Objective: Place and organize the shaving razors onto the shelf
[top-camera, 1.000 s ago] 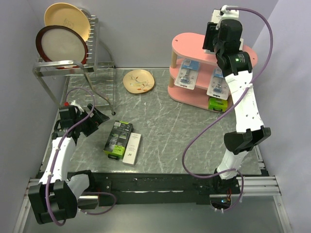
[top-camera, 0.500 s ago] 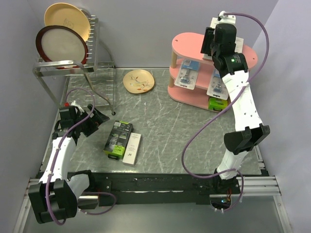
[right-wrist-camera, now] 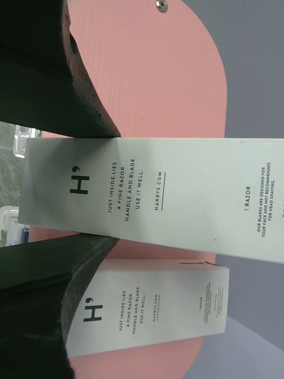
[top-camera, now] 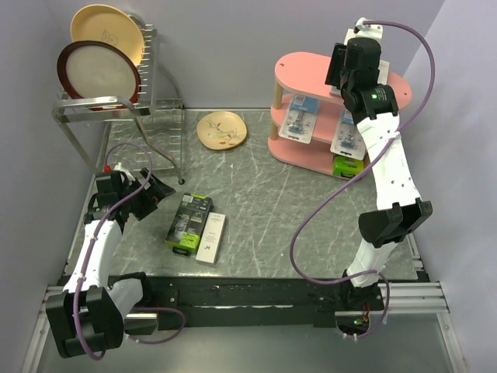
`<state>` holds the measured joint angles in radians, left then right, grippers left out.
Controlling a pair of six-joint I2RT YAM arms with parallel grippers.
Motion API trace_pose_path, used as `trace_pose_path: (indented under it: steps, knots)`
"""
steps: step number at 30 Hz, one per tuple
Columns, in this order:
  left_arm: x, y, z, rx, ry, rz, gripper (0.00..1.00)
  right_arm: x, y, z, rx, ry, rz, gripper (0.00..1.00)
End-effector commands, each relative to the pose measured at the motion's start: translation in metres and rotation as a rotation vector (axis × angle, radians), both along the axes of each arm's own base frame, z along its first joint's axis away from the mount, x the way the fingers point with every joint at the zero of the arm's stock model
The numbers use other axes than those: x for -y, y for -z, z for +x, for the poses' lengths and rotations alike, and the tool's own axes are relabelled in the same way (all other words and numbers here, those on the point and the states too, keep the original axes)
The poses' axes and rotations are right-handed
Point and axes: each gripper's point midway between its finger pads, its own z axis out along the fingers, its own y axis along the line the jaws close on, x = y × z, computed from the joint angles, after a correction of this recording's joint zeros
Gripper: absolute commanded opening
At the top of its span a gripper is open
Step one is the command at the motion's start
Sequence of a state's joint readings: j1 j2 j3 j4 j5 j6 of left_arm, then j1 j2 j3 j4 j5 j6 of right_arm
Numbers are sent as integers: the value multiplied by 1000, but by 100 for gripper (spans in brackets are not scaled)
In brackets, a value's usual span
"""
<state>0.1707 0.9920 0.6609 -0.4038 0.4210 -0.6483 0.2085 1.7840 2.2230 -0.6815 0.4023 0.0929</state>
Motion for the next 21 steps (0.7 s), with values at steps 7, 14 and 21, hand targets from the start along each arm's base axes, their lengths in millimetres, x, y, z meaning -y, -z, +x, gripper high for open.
trace_pose_path:
  steps: [7,14,21]
  knots:
    - [-2,-8,7,47,-4,1,99,9,-35,-8,101,28,22,79]
    - [-2,-8,7,44,-1,0,99,8,-75,-22,207,15,54,80]
    - [-2,-1,-13,-30,24,59,99,-2,-139,-72,384,-129,17,90]
